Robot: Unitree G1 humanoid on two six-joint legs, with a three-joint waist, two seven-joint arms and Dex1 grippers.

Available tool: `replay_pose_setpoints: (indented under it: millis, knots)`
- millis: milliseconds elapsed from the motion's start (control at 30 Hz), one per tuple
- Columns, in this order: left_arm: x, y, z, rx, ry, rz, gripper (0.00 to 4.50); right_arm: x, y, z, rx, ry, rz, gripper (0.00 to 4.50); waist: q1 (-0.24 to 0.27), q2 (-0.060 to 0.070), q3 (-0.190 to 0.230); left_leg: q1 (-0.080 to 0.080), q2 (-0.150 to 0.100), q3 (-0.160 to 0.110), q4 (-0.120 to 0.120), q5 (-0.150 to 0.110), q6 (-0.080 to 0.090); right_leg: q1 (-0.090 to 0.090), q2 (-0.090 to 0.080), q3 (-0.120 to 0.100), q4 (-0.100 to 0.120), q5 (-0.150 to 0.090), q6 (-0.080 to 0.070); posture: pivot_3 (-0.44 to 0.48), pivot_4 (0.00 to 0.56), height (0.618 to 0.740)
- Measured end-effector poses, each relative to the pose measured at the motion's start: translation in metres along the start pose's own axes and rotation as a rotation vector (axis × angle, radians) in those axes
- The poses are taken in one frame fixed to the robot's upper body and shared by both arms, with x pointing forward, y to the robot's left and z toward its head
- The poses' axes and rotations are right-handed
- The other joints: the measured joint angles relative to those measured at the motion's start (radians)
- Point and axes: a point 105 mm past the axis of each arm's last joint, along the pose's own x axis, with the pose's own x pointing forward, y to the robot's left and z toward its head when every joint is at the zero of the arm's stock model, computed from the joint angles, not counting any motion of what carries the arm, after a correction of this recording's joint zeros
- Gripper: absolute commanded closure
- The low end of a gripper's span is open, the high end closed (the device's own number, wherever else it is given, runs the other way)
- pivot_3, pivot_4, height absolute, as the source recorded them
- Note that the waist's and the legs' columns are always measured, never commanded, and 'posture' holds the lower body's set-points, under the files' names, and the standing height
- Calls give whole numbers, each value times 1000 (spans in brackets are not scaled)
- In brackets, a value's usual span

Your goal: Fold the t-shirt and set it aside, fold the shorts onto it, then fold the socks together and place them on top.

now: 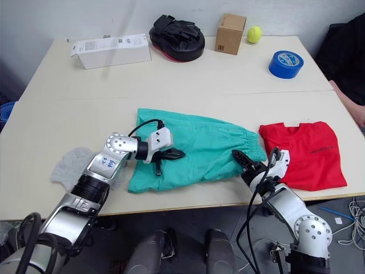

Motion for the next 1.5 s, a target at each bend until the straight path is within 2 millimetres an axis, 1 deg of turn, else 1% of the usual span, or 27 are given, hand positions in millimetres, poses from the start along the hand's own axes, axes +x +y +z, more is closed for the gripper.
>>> replay_pose_setpoints:
  millis: [100, 167, 200, 300, 367, 433, 500, 567, 600, 633, 667, 700, 733, 800, 833, 867, 967, 1133, 1233, 1333, 1367, 1433, 1467, 1500]
  knots:
    - [2, 0, 1, -6, -5, 7, 4500, 2, -5, 6, -61, -11, -23, 3639, 2, 0, 0, -1, 0, 0, 0, 0, 0, -1, 0, 0, 0, 0, 0, 0, 150, 740]
    - [3, 0, 2, -6, -8, 9, 4500, 4, -1, 14, -130, -25, -18, 4315, 2, 0, 0, -1, -1, 1, 0, 0, 0, -1, -1, 0, 0, 0, 0, 0, 150, 740]
    - [3, 0, 2, -7, -9, 9, 4500, 4, 0, 17, -166, -28, -15, 4476, 4, 1, 0, -2, -1, 1, 0, 0, 0, -1, -1, 0, 0, 0, 0, 0, 150, 740]
    - [3, 0, 2, -7, -11, 10, 4500, 7, 12, 26, -303, -32, 35, 4476, 4, 1, 0, -2, -1, 1, 0, 0, 0, -2, -1, 0, 0, 0, 0, 0, 150, 740]
    - [3, 1, 2, -8, -12, 14, 4500, 10, 24, 31, -411, -28, 85, 4476, 3, 1, 0, -2, -1, 1, 0, 0, 0, -2, -1, -1, 0, 0, 0, 0, 150, 740]
    - [2, 2, 2, -9, -13, 19, 4500, 13, 43, 32, -525, -24, 151, 4476, 3, 1, 0, -2, -1, 1, 0, 1, 0, -3, -1, -1, 0, 0, 0, 0, 150, 740]
    - [2, 2, 2, -11, -14, 25, 4500, 17, 69, 26, -675, 2, 254, 4476, 0, 2, 1, -2, -1, 2, 0, 1, 1, -3, -1, -1, 1, 0, 0, 0, 150, 740]
    - [3, 2, 3, -12, -15, 26, 4500, 19, 92, 17, -792, 24, 357, 4476, 1, 1, 1, -2, 0, 2, 0, 1, 1, -3, -1, -1, 2, 0, 0, 0, 150, 740]
    - [3, 2, 3, -12, -15, 27, 4500, 21, 106, 9, -857, 43, 425, 4476, 1, 1, 1, -2, 0, 2, 0, 1, 1, -4, -1, -1, 2, 0, 0, 0, 150, 740]
    - [3, 2, 3, -12, -15, 27, 4500, 21, 109, 7, -868, 45, 438, 4476, 1, 2, 1, -2, 0, 2, 0, 1, 1, -4, -1, -1, 2, 0, 0, 0, 150, 740]
    - [4, 2, 4, -12, -19, 25, 4500, 19, 120, -5, -912, 72, 512, 4476, 5, 1, 1, -3, 0, 1, 1, 2, 2, -4, -1, -2, 3, 1, 1, 0, 150, 740]
    - [1, 4, 2, -17, -16, 36, 4500, 21, 126, -15, -967, 111, 558, 4476, 10, 1, 1, -3, -1, 1, 2, 2, 5, -4, -1, -2, 3, 2, 3, 0, 150, 740]
    - [-1, 5, 1, -23, -14, 49, 4500, 22, 143, -34, -1031, 170, 667, 4476, 4, 2, 1, -3, -1, 2, 2, 3, 5, -4, -1, -2, 2, 2, 3, 0, 150, 740]
    - [-1, 5, 1, -28, -13, 56, 4500, 22, 160, -54, -1073, 216, 781, 4476, 0, 2, 1, -3, -1, 2, 2, 2, 5, -4, -1, -2, 3, 2, 3, 0, 150, 740]
    - [-2, 5, 1, -32, -13, 62, 4500, 23, 166, -63, -1104, 236, 827, 4476, 1, 2, 1, -3, -1, 2, 1, 3, 5, -4, -1, -2, 3, 2, 3, 0, 150, 740]
    - [-4, 4, 0, -39, -13, 71, 4500, 24, 167, -66, -1128, 246, 840, 4476, 0, 2, 1, -3, -1, 2, 1, 2, 5, -5, -1, -2, 4, 2, 3, 0, 150, 740]
    - [-14, 5, -5, -71, -8, 103, 4500, 28, 169, -72, -1194, 250, 889, 4476, 2, 2, 1, -3, -1, 2, 1, 2, 4, -5, -1, -3, 4, 2, 4, 0, 150, 740]
    - [-23, 3, -10, -83, 10, 140, 4500, 33, 171, -81, -1245, 265, 955, 4476, -1, 2, 1, -2, -1, 2, 1, 0, 0, -4, -1, -2, 5, 3, 4, 0, 150, 740]
    - [-30, 1, -13, -116, 17, 168, 3976, 36, 172, -84, -1279, 259, 980, 4500, -7, 2, 1, 0, 0, 3, 1, 0, -1, -4, -1, -3, 6, 3, 4, 0, 150, 740]
    - [-43, -3, -15, -181, 22, 191, 3037, 37, 175, -89, -1343, 255, 1016, 4500, -10, 2, 1, 0, 0, 3, 0, 1, -3, -6, -1, -2, 8, 3, 3, 0, 150, 740]
    - [-52, -1, -13, -193, 18, 210, 2752, 41, 167, -92, -1358, 290, 992, 4500, -9, 1, 0, 0, 1, 3, 0, 1, -3, -6, -1, -3, 8, 3, 3, 0, 150, 740]
    - [-79, 3, -7, -200, 5, 264, 2125, 52, 139, -102, -1353, 393, 919, 4500, -7, 1, 0, -4, 0, 3, 0, 1, -4, -10, -1, -2, 8, 2, 3, 0, 150, 740]
    - [-93, 3, -5, -209, 1, 284, 1748, 55, 131, -107, -1353, 429, 906, 4500, -8, 1, 0, -5, 0, 4, 0, 1, -4, -12, -1, -1, 9, 2, 3, 0, 150, 740]
    - [-107, 1, -3, -221, -4, 294, 1432, 57, 129, -109, -1353, 442, 905, 4500, -10, 1, 1, -5, 0, 5, 0, 1, -4, -13, -1, 0, 9, 2, 3, 0, 150, 740]
